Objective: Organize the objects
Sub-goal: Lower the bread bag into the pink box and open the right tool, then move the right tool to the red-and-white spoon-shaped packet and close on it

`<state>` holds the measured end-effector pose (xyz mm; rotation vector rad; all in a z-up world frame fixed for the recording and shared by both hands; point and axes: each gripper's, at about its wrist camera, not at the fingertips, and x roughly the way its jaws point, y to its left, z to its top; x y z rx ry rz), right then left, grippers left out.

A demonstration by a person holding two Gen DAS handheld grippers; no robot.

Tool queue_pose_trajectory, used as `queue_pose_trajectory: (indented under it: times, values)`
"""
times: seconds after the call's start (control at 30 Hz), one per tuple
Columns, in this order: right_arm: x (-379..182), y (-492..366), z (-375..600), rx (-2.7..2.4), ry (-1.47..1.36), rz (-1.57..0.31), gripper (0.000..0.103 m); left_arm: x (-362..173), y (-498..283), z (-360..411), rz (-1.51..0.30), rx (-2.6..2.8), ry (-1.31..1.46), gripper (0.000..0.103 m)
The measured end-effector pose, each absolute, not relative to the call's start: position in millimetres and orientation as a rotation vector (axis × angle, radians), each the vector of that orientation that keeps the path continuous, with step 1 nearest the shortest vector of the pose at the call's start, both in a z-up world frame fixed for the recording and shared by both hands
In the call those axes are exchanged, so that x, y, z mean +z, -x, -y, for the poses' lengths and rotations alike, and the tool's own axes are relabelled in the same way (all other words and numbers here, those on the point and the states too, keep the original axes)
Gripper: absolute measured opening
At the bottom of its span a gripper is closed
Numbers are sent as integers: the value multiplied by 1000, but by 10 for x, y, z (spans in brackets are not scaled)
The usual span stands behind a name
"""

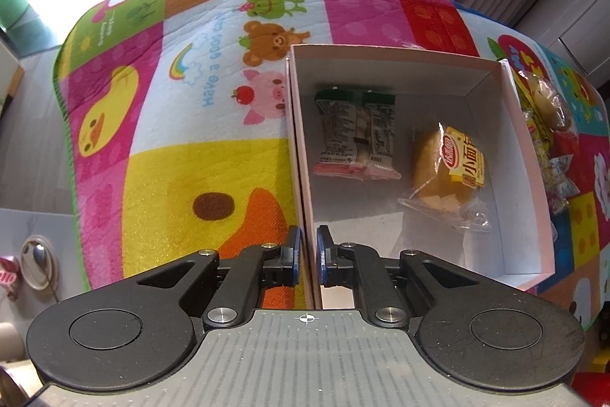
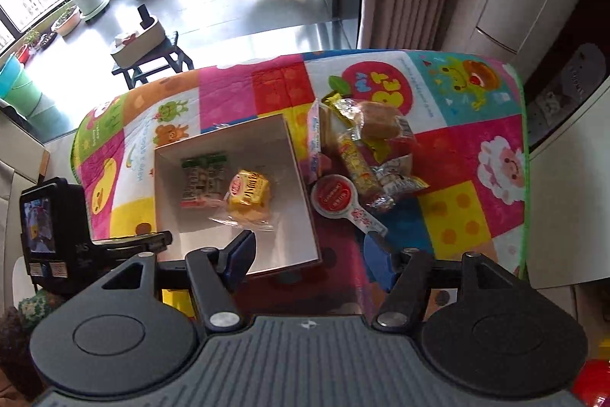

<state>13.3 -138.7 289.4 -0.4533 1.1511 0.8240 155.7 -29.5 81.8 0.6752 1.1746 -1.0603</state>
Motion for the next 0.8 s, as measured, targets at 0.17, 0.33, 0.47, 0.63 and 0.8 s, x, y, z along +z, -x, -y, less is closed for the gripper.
queue_pose_trajectory:
  times: [0.17,0.33,0.47,0.63,0.8]
  values:
    - [2560,-298,1475,832,613,-1094,65,793,-1511,358,-1139,-1036,-703,10]
    - [2176,-373,1457,929,683,-1148,65,862,-1470,385,-1098,-1052,-749,9]
    - [1888,-371,1425,975,770,-1084,65,829,-1424,410,-1072,-1028,-761,9]
    - [1526,-446,1328,1079,839,-997,53,835,-1348,403,-1028,-999,-759,9]
    - [1052,-574,1216,1092,859,-995,47,848,-1398,397,-1044,-972,-692,9]
